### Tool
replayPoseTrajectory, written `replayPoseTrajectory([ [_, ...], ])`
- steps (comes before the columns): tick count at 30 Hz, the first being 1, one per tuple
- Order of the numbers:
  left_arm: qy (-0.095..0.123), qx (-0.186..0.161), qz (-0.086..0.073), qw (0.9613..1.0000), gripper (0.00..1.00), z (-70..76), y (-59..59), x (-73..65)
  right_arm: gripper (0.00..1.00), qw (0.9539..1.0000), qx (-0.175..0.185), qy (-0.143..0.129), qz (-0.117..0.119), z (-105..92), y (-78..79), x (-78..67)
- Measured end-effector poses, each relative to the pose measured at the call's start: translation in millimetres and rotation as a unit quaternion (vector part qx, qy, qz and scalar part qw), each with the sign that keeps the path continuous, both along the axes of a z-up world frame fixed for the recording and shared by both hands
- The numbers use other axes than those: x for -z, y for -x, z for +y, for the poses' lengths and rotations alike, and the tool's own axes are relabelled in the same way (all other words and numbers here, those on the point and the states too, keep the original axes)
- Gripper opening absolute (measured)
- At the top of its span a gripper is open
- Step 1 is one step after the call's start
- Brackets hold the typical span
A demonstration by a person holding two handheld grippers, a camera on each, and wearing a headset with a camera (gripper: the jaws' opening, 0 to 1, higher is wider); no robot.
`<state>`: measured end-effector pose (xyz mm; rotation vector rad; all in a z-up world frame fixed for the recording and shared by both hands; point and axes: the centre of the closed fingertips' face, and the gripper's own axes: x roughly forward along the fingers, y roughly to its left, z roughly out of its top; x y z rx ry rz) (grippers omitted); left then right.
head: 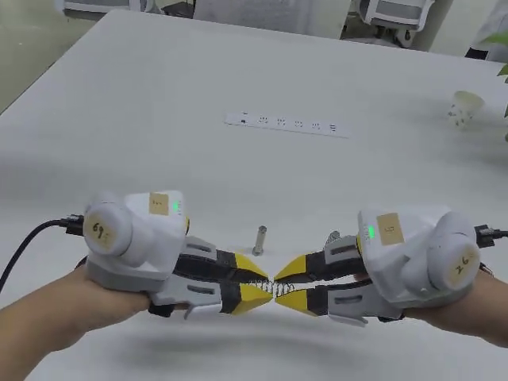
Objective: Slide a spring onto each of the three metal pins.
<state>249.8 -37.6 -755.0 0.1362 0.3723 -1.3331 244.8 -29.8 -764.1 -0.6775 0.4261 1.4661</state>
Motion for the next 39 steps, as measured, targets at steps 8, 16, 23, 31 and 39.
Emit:
replayPoseTrajectory([
  [8, -0.006, 0.007, 0.002, 1.0, 0.02, 1.7, 3.5, 1.1, 0.09, 0.9999, 0.014, -0.004, 0.008, -0.2, 1.2, 2.9],
  [16, -0.003, 0.009, 0.006, 0.9999, 0.02, 3.4, 4.5, -0.2, 0.12, 0.9991, 0.035, -0.009, 0.024, -7.9, 0.0, 7.6],
  [23, -0.003, 0.006, 0.008, 0.9999, 0.02, 5.5, 3.2, 0.2, 0.08, 0.9991, 0.036, -0.015, 0.017, -7.1, -0.9, 5.6],
  [31, -0.001, 0.003, 0.009, 1.0, 0.02, 6.9, 1.5, -0.3, 0.07, 0.9995, 0.03, -0.011, 0.0, -5.7, -2.8, -4.9],
  [39, -0.022, 0.01, -0.004, 0.9997, 0.02, 7.0, 3.6, 6.9, 0.07, 0.9996, 0.016, -0.02, -0.008, 1.8, 0.1, -19.6],
])
